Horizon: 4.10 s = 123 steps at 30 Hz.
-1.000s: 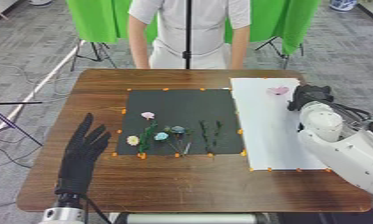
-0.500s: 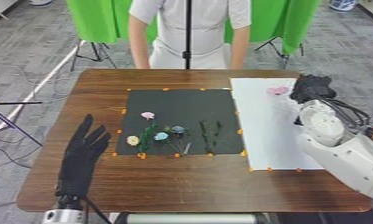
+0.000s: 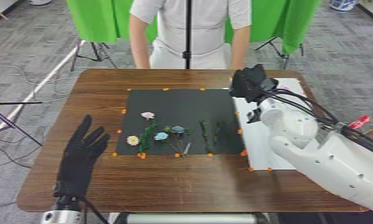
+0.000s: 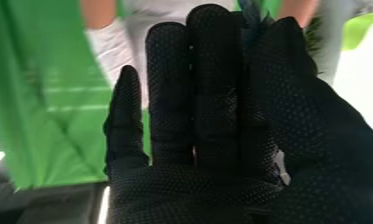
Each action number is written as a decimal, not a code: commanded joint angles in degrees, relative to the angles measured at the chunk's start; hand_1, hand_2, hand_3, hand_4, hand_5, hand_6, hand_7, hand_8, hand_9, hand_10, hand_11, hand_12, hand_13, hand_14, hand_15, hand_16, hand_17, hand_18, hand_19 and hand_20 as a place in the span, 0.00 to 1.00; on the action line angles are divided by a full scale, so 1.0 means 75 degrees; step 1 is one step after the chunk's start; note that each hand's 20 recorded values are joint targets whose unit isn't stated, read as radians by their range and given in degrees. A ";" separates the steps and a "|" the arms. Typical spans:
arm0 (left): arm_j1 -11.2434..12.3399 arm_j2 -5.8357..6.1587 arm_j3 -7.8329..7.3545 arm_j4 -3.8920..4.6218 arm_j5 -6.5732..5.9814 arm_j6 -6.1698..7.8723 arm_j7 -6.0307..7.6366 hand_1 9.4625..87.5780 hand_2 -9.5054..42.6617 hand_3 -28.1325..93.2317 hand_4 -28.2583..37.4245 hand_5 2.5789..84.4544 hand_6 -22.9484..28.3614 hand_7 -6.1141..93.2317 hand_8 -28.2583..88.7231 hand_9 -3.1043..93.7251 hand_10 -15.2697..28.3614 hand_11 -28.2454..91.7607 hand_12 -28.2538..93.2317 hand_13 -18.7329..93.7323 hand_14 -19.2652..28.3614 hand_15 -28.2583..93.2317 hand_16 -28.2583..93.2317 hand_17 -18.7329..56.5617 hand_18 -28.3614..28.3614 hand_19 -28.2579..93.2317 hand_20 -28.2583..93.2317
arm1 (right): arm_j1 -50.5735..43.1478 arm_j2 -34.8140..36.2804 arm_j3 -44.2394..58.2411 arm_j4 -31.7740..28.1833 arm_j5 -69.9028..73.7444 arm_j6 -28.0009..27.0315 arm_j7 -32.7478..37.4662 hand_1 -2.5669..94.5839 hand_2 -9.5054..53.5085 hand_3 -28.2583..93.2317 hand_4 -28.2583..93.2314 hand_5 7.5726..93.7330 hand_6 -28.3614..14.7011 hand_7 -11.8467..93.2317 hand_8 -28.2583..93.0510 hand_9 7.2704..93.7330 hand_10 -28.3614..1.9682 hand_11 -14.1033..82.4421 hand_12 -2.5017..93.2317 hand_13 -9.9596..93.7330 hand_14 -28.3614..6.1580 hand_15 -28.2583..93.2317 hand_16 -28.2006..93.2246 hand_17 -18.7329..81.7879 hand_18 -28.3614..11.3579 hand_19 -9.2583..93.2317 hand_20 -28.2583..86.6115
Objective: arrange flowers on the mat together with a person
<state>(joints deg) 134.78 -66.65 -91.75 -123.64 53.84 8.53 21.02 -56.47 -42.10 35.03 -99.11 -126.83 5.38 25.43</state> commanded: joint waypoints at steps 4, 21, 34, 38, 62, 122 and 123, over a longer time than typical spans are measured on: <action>0.0061 -0.0053 -0.0071 0.0010 0.0010 -0.0066 -0.0149 0.13 0.25 0.86 0.00 0.24 0.41 0.17 0.16 0.31 0.64 0.31 0.34 0.36 0.77 0.38 0.23 0.09 0.91 0.58 0.28 | -0.0628 -0.0176 -0.0391 -0.0300 -0.0427 -0.0715 -0.0472 0.55 0.07 0.73 0.00 0.79 0.84 0.33 0.19 0.77 0.73 0.35 0.30 0.66 0.66 0.67 0.38 0.30 0.32 0.60 0.50; 0.0089 -0.0080 -0.0114 -0.0021 0.0039 -0.0146 -0.0338 0.14 0.26 0.86 0.00 0.24 0.41 0.17 0.16 0.31 0.64 0.31 0.34 0.36 0.77 0.38 0.23 0.09 0.91 0.58 0.28 | -0.0698 -0.0227 -0.0466 -0.0418 -0.1022 -0.0856 -0.0698 0.41 0.01 0.82 0.00 0.63 0.82 0.32 0.11 0.64 0.64 0.40 0.21 0.59 0.58 0.67 0.36 0.27 0.29 0.60 0.50; 0.0172 -0.0066 -0.0082 -0.0012 0.0038 -0.0120 -0.0313 0.15 0.25 0.86 0.00 0.24 0.41 0.17 0.16 0.31 0.64 0.31 0.34 0.36 0.77 0.38 0.23 0.09 0.91 0.58 0.28 | -0.1138 -0.0268 0.0610 -0.1008 0.0280 -0.0929 -0.0590 0.36 0.01 0.82 0.00 0.54 0.77 0.31 0.10 0.59 0.61 0.40 0.21 0.56 0.54 0.68 0.36 0.25 0.27 0.60 0.51; 0.0160 -0.0007 -0.0060 -0.0010 0.0005 -0.0027 -0.0218 0.14 0.26 0.86 0.00 0.24 0.41 0.17 0.16 0.31 0.64 0.31 0.34 0.36 0.77 0.38 0.23 0.09 0.91 0.58 0.28 | -0.1836 -0.0316 0.1936 -0.1552 0.1801 -0.0978 -0.0464 0.33 0.06 0.82 0.01 0.53 0.75 0.30 0.11 0.56 0.56 0.38 0.20 0.54 0.49 0.66 0.35 0.24 0.26 0.59 0.51; 0.0374 -0.0012 -0.0087 -0.0098 0.0096 0.0100 -0.0022 0.12 0.26 0.85 0.00 0.26 0.37 0.16 0.16 0.31 0.60 0.28 0.34 0.35 0.75 0.35 0.24 0.07 0.89 0.55 0.28 | -0.8169 -0.2098 0.7420 -0.3371 0.9973 -0.0713 -0.3252 0.17 0.37 0.77 0.02 0.28 0.72 0.17 0.17 0.32 0.51 0.17 0.21 0.35 0.25 0.27 0.49 0.19 0.26 0.28 0.40; 0.0601 -0.0556 -0.0270 -0.0077 0.0634 -0.0239 -0.0251 0.10 0.25 0.85 0.00 0.24 0.37 0.16 0.16 0.30 0.55 0.26 0.35 0.32 0.74 0.28 0.27 0.07 0.92 0.54 0.25 | -0.9083 -0.3244 0.7759 -0.3281 0.8984 -0.1254 -0.3441 0.15 0.33 0.80 0.01 0.29 0.77 0.18 0.16 0.30 0.66 0.17 0.19 0.28 0.27 0.21 0.52 0.19 0.12 0.27 0.38; 0.0597 -0.0554 -0.0265 -0.0073 0.0634 -0.0239 -0.0225 0.10 0.25 0.85 0.00 0.24 0.37 0.16 0.16 0.30 0.55 0.26 0.35 0.32 0.74 0.28 0.27 0.07 0.92 0.54 0.25 | -0.9062 -0.3251 0.7758 -0.3270 0.8998 -0.1276 -0.3448 0.15 0.33 0.80 0.01 0.29 0.77 0.18 0.16 0.30 0.66 0.17 0.19 0.28 0.27 0.21 0.52 0.19 0.12 0.27 0.38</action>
<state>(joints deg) 138.90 -70.91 -93.83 -124.05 58.92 5.98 18.93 -124.62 -66.56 93.41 -123.54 -58.81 -3.83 0.26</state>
